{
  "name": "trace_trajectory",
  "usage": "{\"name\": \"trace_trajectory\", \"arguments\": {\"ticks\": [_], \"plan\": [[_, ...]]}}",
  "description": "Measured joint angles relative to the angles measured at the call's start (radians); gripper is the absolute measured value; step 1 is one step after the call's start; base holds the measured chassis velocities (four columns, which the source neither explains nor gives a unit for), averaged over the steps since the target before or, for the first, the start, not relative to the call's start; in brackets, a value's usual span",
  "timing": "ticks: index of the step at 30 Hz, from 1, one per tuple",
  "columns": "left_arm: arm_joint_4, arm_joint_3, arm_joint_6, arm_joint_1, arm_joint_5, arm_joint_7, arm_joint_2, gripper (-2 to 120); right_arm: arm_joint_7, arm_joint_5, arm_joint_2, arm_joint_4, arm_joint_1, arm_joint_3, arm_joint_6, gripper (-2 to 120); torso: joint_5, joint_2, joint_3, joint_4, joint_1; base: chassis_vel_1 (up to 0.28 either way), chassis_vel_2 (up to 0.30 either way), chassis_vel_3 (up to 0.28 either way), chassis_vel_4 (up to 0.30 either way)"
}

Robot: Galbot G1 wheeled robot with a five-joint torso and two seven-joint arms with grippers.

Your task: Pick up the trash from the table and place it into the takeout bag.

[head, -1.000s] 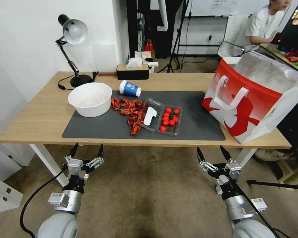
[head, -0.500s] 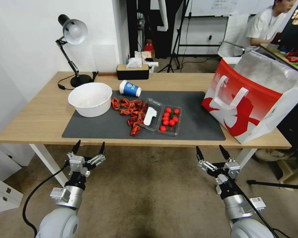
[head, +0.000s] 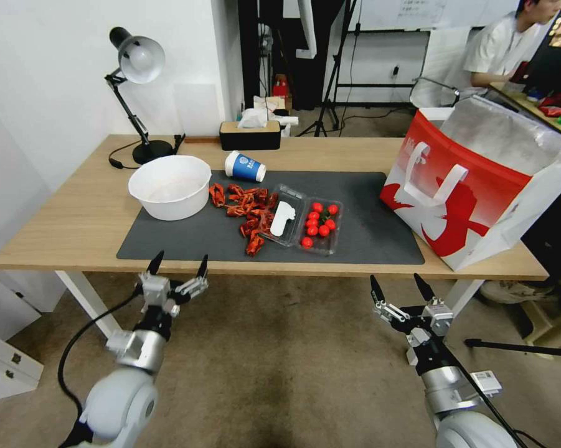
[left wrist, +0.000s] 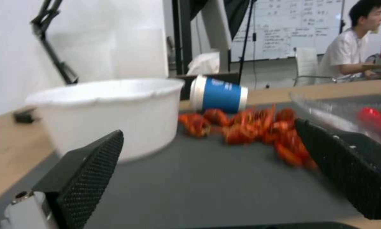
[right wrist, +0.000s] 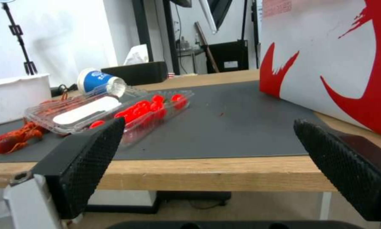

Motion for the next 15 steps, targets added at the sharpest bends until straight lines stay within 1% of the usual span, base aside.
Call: {"name": "trace_trajectory", "arguments": {"ticks": [2, 3, 4, 5, 7, 8, 10, 11, 13, 14, 15], "plan": [[-0.001, 0.032, 0.039, -0.081, -0.042, -0.003, 0.044, 100, 0.002, -0.006, -0.001, 0.003, 0.001, 0.000, -0.005, 100, 0.0001, 0.000, 0.000, 0.0002, 0.000, 0.000, 0.000, 0.000, 0.000], [-0.001, 0.032, 0.039, -0.081, -0.042, -0.003, 0.044, 100, 0.002, -0.006, -0.001, 0.003, 0.001, 0.000, -0.005, 100, 0.0001, 0.000, 0.000, 0.0002, 0.000, 0.000, 0.000, 0.000, 0.000], [0.005, 0.061, 0.066, -0.134, -0.078, -0.008, 0.077, 100, 0.003, -0.009, -0.001, 0.006, 0.001, 0.000, -0.009, 100, -0.0003, 0.000, 0.000, 0.0001, 0.000, 0.000, 0.000, 0.000, 0.000], [0.005, 0.061, 0.066, -0.134, -0.078, -0.008, 0.077, 100, 0.003, -0.009, -0.001, 0.006, 0.001, 0.000, -0.009, 100, -0.0003, 0.000, 0.000, 0.0001, 0.000, 0.000, 0.000, 0.000, 0.000], [0.041, 0.115, 0.100, -0.250, -0.137, -0.010, 0.147, 100, 0.005, -0.012, -0.002, 0.008, 0.004, 0.000, -0.016, 100, -0.0001, 0.000, 0.000, 0.0003, 0.000, 0.000, 0.000, 0.000, 0.000], [0.041, 0.115, 0.100, -0.250, -0.137, -0.010, 0.147, 100, 0.005, -0.012, -0.002, 0.008, 0.004, 0.000, -0.016, 100, -0.0001, 0.000, 0.000, 0.0003, 0.000, 0.000, 0.000, 0.000, 0.000], [0.092, 0.178, 0.141, -0.417, -0.261, -0.008, 0.222, 100, 0.009, -0.016, 0.001, 0.016, 0.005, 0.000, -0.026, 100, -0.0003, 0.000, 0.000, 0.0003, 0.000, 0.000, 0.000, 0.000, 0.000], [0.092, 0.178, 0.141, -0.417, -0.261, -0.008, 0.222, 100, 0.009, -0.016, 0.001, 0.016, 0.005, 0.000, -0.026, 100, -0.0003, 0.000, 0.000, 0.0003, 0.000, 0.000, 0.000, 0.000, 0.000], [0.144, 0.248, 0.181, -0.581, -0.375, -0.027, 0.266, 100, 0.012, -0.018, 0.006, 0.023, -0.001, 0.001, -0.031, 100, 0.0005, 0.000, 0.000, -0.0001, 0.000, 0.000, 0.000, 0.000, 0.000], [0.144, 0.248, 0.181, -0.581, -0.375, -0.027, 0.266, 100, 0.012, -0.018, 0.006, 0.023, -0.001, 0.001, -0.031, 100, 0.0005, 0.000, 0.000, -0.0001, 0.000, 0.000, 0.000, 0.000, 0.000], [0.158, 0.265, 0.187, -0.614, -0.395, -0.032, 0.272, 100, 0.012, -0.019, 0.006, 0.024, -0.003, 0.002, -0.031, 100, 0.0004, 0.000, 0.000, -0.0001, 0.000, 0.000, 0.000, 0.000, 0.000]]}}
